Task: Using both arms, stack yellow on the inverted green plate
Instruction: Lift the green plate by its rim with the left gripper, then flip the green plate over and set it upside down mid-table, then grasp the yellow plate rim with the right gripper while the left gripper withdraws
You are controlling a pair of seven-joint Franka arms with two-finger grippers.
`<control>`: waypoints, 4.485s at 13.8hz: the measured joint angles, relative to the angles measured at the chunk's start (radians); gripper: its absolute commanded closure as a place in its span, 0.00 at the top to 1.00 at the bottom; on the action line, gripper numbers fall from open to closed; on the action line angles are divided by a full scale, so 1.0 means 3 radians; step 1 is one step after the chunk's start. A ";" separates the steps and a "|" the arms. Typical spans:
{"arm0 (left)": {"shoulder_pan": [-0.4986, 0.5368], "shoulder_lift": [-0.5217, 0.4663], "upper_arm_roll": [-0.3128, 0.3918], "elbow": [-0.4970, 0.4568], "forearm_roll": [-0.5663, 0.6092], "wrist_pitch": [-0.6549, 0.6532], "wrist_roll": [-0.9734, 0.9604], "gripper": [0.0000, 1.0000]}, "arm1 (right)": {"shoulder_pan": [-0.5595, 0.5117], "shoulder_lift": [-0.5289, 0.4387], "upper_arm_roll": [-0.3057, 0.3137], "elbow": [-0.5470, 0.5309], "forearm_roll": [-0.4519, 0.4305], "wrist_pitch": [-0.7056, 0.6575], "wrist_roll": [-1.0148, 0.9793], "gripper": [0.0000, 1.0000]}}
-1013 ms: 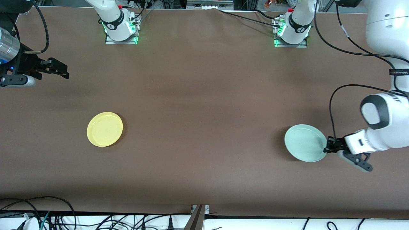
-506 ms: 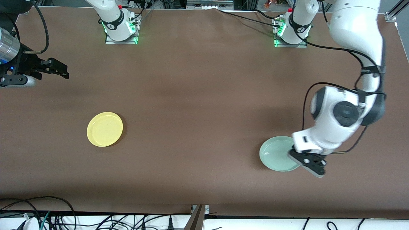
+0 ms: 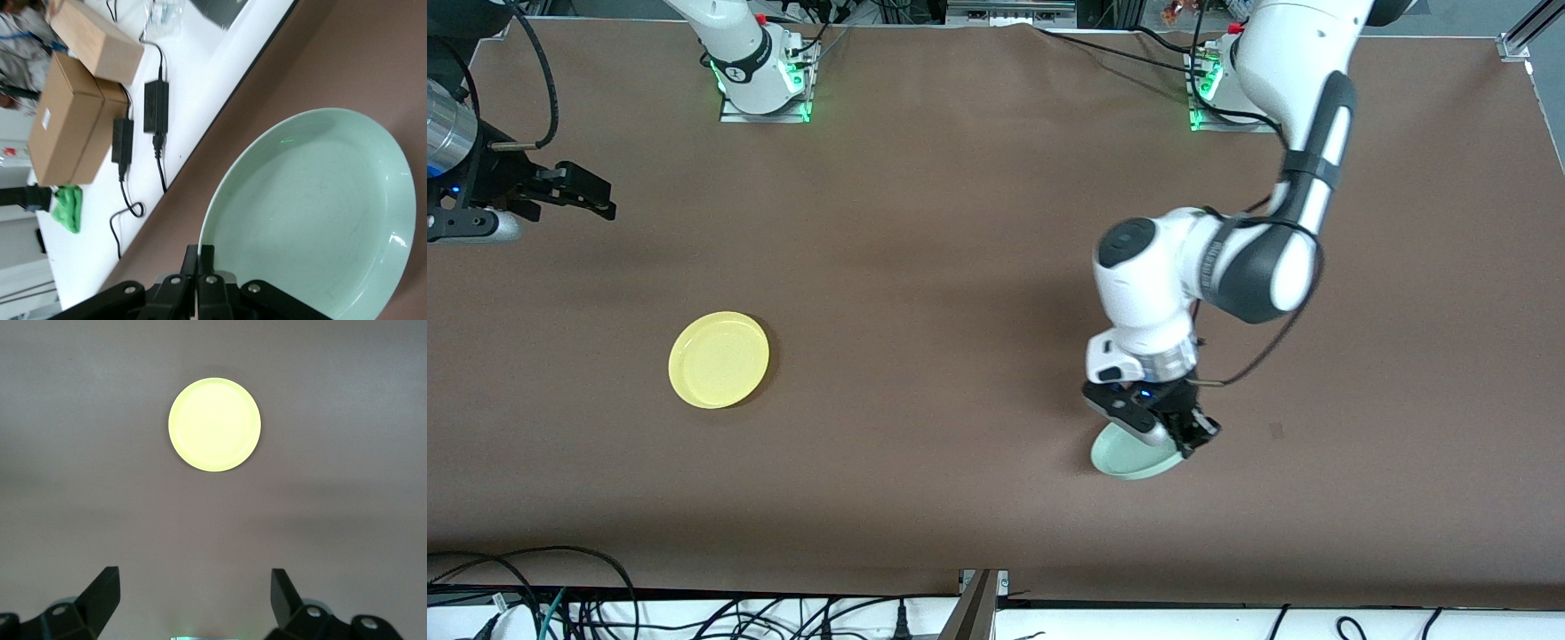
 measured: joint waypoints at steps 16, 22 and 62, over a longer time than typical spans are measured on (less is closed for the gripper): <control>-0.1178 0.0559 0.0205 0.0122 0.1337 -0.0922 -0.0947 0.00 | 0.0060 0.0092 0.0081 -0.0004 0.0013 0.0020 0.0005 1.00; -0.1506 0.0880 0.0276 0.0460 0.1393 -0.1321 -0.1207 0.00 | 0.0054 0.0093 0.0061 -0.0003 0.0011 0.0020 0.0005 1.00; 0.1207 -0.0908 0.0149 0.0189 -0.3021 -0.1505 0.0346 1.00 | -0.0606 0.2049 0.0044 -0.0239 0.0485 0.2358 0.0001 0.94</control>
